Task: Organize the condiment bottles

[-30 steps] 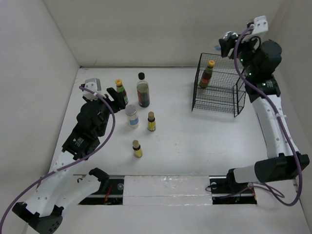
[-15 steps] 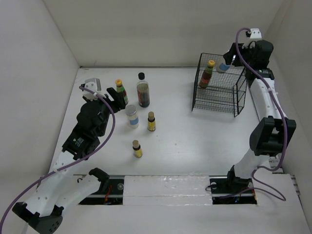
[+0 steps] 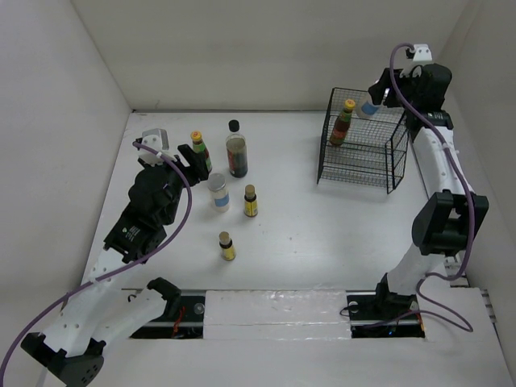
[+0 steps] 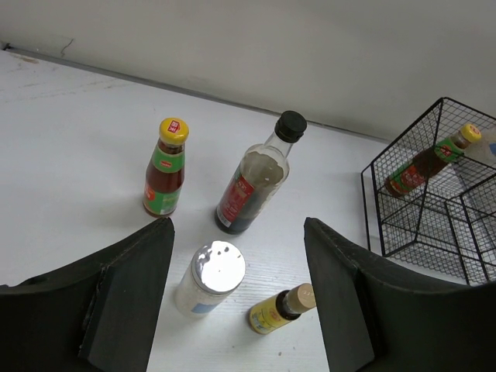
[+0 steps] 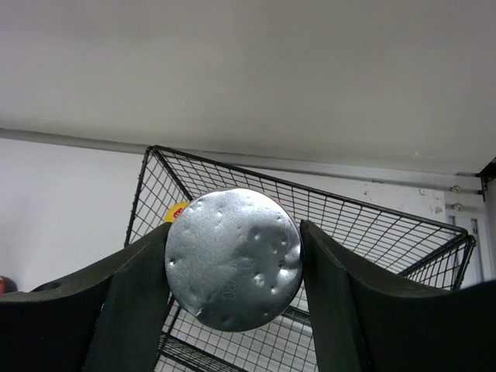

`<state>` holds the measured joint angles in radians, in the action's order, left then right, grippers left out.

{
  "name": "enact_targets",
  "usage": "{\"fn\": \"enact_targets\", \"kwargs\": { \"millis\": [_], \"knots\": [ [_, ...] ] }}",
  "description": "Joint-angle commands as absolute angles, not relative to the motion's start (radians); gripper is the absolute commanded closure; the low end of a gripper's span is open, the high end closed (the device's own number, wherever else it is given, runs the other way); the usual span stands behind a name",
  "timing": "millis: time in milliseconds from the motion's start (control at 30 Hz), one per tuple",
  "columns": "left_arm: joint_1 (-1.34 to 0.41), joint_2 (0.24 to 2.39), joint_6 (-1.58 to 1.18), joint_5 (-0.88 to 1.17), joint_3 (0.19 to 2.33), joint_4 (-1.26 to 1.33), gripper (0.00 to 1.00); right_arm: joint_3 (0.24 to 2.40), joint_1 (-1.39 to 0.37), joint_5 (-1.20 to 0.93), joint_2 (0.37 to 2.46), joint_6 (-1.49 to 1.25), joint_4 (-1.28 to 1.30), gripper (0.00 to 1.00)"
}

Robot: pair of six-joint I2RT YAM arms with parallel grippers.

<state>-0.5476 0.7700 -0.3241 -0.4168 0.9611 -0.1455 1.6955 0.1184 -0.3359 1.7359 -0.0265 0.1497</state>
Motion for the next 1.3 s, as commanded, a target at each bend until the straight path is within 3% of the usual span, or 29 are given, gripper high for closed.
{"fn": "enact_targets", "kwargs": {
  "millis": [0, 667, 933, 1067, 1267],
  "knots": [
    [-0.543, 0.765, -0.325, -0.408, 0.957, -0.095, 0.36, 1.761, 0.123, -0.327, 1.761, -0.029, 0.069, 0.5],
    [-0.543, 0.765, -0.325, -0.408, 0.957, -0.095, 0.36, 1.752, 0.114, -0.279, 1.924, -0.029, 0.098, 0.48],
    [-0.543, 0.765, -0.325, -0.408, 0.957, -0.095, 0.36, 1.761, 0.104, -0.27, 1.965, -0.029, 0.118, 0.34],
    [-0.543, 0.765, -0.325, -0.408, 0.957, -0.095, 0.36, 1.772, 0.104, -0.27, 1.954, -0.029, 0.118, 0.21],
    [-0.543, 0.765, -0.325, -0.408, 0.957, -0.095, 0.36, 1.784, 0.095, -0.27, 1.861, -0.029, 0.118, 0.17]
  ]
}}
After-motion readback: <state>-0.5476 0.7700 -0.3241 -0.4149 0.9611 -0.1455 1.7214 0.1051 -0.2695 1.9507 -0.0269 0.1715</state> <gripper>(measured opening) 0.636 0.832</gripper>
